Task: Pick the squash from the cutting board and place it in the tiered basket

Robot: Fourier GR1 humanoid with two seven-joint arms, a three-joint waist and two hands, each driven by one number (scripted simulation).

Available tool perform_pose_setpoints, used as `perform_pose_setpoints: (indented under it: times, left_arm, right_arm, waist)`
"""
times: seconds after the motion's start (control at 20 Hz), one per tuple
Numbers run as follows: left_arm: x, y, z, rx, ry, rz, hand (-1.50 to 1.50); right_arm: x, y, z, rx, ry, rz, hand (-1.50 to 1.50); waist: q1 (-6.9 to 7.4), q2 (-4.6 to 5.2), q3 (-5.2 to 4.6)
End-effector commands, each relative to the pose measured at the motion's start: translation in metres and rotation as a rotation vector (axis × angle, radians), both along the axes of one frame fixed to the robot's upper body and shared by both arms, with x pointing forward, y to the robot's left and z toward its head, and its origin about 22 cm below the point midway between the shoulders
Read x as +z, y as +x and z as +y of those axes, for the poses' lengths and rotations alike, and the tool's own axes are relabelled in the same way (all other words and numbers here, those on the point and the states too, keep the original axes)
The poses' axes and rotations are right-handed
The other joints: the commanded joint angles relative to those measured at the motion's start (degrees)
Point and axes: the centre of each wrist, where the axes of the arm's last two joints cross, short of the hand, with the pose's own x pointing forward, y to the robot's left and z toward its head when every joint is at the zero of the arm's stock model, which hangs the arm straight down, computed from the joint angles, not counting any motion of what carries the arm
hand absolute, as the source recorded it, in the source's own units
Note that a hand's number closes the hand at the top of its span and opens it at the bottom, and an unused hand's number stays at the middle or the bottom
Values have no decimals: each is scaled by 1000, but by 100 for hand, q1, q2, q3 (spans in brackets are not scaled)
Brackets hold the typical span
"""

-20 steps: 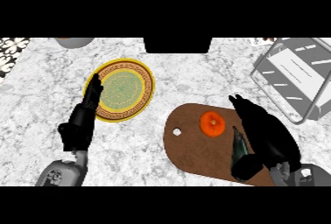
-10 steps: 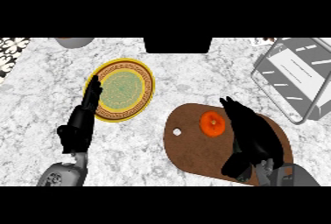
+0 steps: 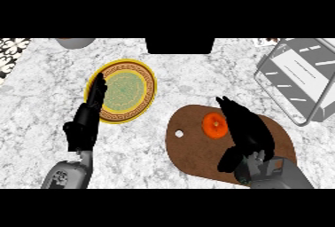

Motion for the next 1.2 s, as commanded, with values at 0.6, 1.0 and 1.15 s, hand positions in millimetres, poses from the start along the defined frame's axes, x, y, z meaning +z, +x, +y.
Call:
perform_pose_setpoints:
  times: [0.6,1.0,1.15]
  left_arm:
    - [-2,4,14,0,11,3,0]
    - [-16,-3,-3,0,15,11,0]
    - [-8,-3,0,-13,8,0,0]
  right_arm:
    - [-47,12,-4,-20,12,24,-150]
    - [-65,22,7,-40,29,15,-150]
    - [-77,32,11,-42,54,-10,-150]
  waist:
    - [-7,1,1]
    - [-1,3,1]
    - [12,6,2]
